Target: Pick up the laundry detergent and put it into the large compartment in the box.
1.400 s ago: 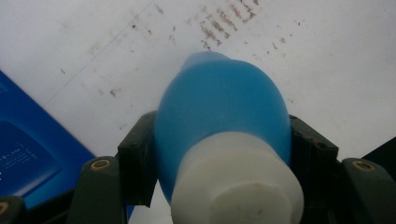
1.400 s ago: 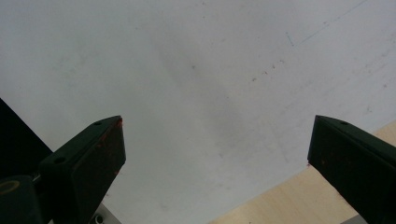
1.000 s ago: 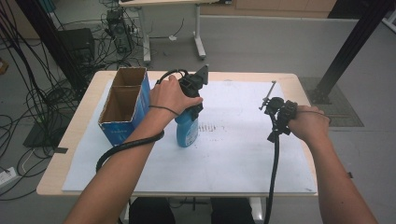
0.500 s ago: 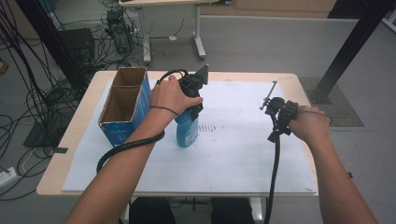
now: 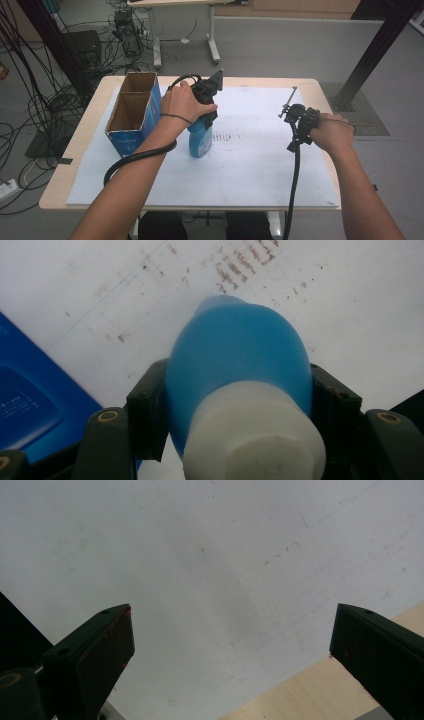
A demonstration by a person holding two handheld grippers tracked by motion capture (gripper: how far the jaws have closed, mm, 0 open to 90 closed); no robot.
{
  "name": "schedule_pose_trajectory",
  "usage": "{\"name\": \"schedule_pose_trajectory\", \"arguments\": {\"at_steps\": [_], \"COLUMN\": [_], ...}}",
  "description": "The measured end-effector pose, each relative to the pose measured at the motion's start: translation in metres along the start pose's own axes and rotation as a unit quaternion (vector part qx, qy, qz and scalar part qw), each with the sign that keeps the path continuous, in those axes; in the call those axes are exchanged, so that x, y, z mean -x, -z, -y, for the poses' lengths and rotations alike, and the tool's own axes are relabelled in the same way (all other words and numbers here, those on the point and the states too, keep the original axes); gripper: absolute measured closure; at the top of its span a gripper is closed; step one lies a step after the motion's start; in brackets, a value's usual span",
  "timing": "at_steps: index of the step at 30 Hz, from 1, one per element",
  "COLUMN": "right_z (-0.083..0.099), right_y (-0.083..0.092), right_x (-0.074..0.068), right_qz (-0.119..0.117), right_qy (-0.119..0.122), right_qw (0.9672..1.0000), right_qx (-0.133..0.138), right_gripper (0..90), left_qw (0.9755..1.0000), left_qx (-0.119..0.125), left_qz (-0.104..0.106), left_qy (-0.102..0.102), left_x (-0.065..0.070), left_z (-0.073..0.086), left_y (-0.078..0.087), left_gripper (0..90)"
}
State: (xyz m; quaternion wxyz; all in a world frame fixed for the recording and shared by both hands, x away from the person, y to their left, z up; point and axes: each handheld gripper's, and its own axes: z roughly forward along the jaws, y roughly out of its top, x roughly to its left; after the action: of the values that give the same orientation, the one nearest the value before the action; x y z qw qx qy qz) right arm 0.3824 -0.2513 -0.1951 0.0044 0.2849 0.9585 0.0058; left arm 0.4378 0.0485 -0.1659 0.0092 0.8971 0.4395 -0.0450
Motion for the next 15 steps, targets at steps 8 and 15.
{"name": "schedule_pose_trajectory", "arguments": {"at_steps": [8,15], "right_z": [0.0001,-0.0008], "right_y": [0.0008,0.0002], "right_x": [-0.0005,-0.0013], "right_qz": [0.002,0.002], "right_qy": [0.002,0.004], "right_qw": [1.0,1.0], "right_qx": [-0.001,0.0], "right_gripper": [4.0,4.0], "left_qw": [1.0,1.0], "left_qx": [-0.004,-0.004], "left_qz": [-0.001,-0.001], "left_qy": [-0.001,0.0], "left_x": [0.0008,0.0005], "left_z": [-0.0013,-0.0015], "left_y": [0.0002,0.0], "left_gripper": [37.5,37.5]}}
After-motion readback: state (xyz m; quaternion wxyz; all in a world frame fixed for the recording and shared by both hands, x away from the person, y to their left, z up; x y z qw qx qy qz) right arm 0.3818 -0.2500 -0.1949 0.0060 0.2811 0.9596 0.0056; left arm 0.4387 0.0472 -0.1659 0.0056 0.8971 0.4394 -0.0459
